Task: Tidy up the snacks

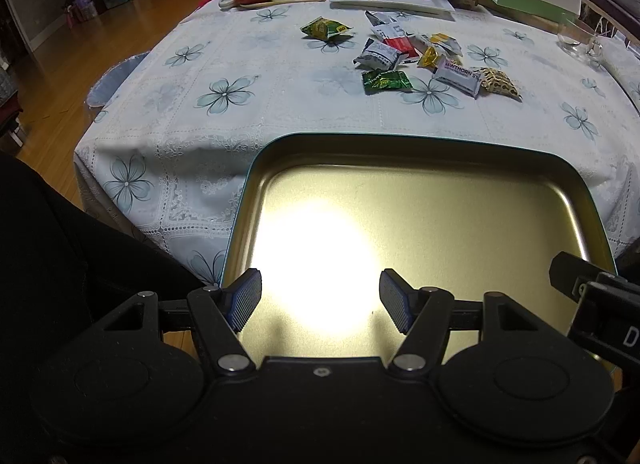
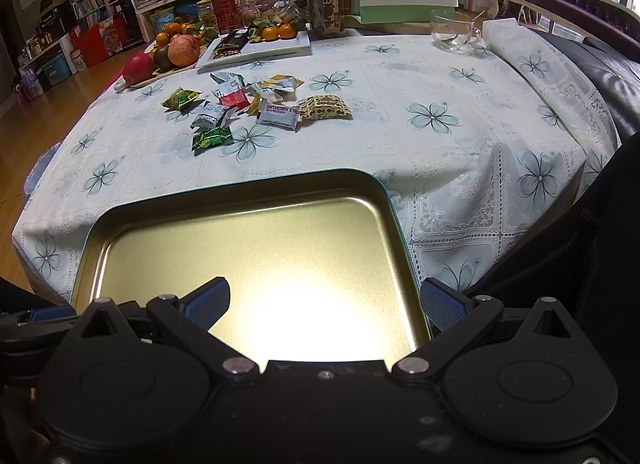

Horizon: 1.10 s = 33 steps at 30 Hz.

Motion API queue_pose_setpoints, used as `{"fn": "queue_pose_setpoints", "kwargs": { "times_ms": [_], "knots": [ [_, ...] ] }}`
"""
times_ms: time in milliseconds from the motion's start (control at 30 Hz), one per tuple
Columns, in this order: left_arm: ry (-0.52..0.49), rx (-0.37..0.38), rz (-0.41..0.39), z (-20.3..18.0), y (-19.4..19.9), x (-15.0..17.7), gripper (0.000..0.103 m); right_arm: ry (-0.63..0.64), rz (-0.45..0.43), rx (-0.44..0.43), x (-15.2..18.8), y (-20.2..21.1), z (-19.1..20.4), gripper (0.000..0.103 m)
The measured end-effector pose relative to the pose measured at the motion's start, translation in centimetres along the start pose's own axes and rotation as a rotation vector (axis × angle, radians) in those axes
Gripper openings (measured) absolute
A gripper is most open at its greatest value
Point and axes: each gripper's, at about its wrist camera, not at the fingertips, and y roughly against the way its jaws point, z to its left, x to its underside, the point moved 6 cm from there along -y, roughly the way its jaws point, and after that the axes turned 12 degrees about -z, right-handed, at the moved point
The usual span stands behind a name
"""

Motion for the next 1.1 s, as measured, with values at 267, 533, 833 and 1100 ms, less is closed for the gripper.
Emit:
{"fn": "queue_pose_setpoints", "kwargs": {
  "times_ms": [267, 533, 833, 1100],
  "knots": [
    [-0.001, -0.002, 0.000, 0.0, 0.0, 0.0, 0.067, -0.005, 0.002, -0.002, 0.0, 0.0, 0.0, 0.103],
    [-0.003, -0.002, -0.018, 0.0, 0.4, -0.2, 0.067, -0.040, 0.027, -0.017, 0.1, -0.4, -0.2, 0.103],
    [-0.025, 0.042, -0.093, 0.3, 2.0, -1.1, 0.067, -0.083, -0.001, -0.062, -0.6, 0.3, -0.5, 0.103],
    [0.044, 0.093, -0.213, 1.6, 2.4, -4.5, 0.067, -0.148, -0.040, -0.203, -3.7, -0.1, -0.8, 0.103]
  ]
}}
